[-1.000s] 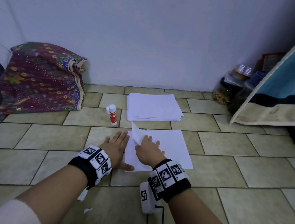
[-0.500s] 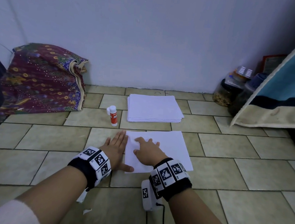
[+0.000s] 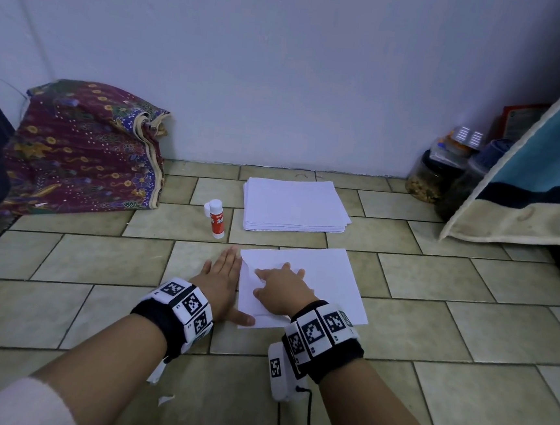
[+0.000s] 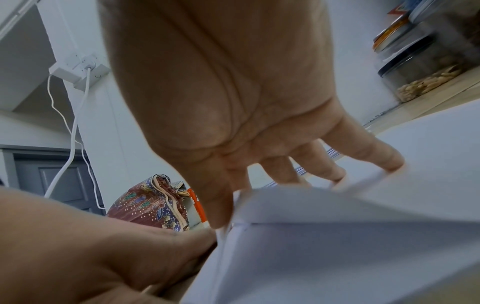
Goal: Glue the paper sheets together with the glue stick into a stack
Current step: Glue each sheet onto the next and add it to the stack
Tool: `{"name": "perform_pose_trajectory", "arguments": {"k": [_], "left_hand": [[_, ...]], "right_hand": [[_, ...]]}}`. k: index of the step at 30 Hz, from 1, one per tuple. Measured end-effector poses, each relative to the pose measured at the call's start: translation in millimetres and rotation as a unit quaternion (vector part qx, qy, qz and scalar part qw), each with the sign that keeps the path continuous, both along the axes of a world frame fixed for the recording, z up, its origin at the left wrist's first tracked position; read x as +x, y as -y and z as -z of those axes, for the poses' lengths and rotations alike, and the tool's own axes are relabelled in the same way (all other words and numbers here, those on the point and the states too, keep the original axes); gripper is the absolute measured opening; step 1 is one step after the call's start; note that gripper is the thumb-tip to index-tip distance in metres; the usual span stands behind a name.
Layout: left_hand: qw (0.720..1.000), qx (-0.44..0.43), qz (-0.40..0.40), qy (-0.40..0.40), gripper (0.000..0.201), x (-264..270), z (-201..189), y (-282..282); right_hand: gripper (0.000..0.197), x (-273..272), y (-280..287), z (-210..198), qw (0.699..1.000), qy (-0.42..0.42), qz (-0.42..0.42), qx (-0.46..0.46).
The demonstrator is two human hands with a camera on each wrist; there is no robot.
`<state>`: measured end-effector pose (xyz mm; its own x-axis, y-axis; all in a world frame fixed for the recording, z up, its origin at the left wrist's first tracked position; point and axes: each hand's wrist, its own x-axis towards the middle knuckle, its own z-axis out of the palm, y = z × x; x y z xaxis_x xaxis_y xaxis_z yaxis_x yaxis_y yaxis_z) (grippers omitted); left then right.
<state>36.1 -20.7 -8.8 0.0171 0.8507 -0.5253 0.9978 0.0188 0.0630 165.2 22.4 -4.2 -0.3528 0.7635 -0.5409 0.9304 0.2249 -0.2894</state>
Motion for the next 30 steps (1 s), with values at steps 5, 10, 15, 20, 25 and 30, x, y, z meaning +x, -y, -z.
{"name": "perform_pose_trajectory", "arguments": {"k": [5, 10, 15, 20, 25, 30], "left_hand": [[0.999, 0.002, 0.005, 0.037, 0.139, -11.1, 5.1, -4.8], [0.985, 0.02, -0.043, 0.167, 0.116, -22.8, -11.7, -6.7], [0.985, 0.045, -0.019, 0.168, 0.099, -24.2, -8.0, -10.4], [0.996, 0.029, 0.034, 0.082, 0.105, -15.0, -10.4, -11.5], [0.999, 0.015, 0.039, -0.011, 0.113, -6.5, -8.0, -9.3], [0.994, 0.045, 0.075, -0.062, 0.113, -3.0, -7.8, -9.5]], "right_hand": [[0.051, -0.7, -0.5, -4.1, 1.0, 0.012, -0.002, -0.01], [0.052, 1.1, 1.0, -6.1, 1.0, 0.019, -0.005, -0.007], [0.064, 2.2, 5.6, -8.4, 0.999, 0.025, -0.012, 0.025], [0.065, -3.8, 4.4, -6.8, 0.996, 0.063, -0.039, 0.049], [0.07, -10.7, 7.9, -17.4, 0.984, 0.126, -0.083, 0.097], [0.097, -9.0, -5.8, -24.1, 0.985, 0.022, -0.167, 0.048]]}}
